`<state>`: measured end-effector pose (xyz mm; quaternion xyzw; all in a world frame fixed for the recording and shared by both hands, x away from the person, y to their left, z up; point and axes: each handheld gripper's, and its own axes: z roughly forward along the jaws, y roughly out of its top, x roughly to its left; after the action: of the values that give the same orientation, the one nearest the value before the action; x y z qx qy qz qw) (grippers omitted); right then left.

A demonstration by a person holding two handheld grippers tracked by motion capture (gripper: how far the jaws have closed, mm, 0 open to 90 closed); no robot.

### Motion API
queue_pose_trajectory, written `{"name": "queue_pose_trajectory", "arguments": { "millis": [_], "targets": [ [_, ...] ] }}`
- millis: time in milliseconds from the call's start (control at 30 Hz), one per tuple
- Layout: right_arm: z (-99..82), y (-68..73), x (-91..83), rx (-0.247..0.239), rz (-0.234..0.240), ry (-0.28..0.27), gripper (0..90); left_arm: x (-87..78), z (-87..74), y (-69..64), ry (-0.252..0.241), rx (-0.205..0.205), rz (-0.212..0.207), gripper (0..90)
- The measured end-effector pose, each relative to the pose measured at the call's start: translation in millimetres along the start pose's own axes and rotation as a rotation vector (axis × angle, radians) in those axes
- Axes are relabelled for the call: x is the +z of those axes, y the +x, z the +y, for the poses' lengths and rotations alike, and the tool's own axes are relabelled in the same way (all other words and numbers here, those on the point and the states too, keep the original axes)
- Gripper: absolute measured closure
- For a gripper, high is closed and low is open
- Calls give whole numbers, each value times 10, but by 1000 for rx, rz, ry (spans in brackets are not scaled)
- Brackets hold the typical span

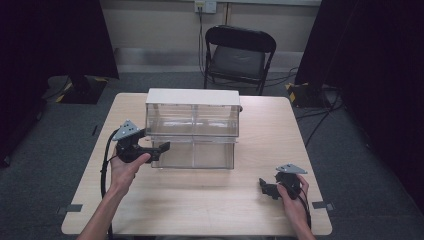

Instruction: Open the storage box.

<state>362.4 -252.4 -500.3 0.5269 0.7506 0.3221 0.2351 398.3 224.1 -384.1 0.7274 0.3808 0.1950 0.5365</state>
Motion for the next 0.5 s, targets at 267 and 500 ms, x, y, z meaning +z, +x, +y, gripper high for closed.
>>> {"name": "queue_pose_trajectory", "arguments": {
  "millis": [267,500],
  "targets": [
    [0,0,0,0,0,0,104,-1,4,7,2,11,-1,58],
    [0,0,0,0,0,0,104,-2,4,2,1,6,1,60]
  ]
}}
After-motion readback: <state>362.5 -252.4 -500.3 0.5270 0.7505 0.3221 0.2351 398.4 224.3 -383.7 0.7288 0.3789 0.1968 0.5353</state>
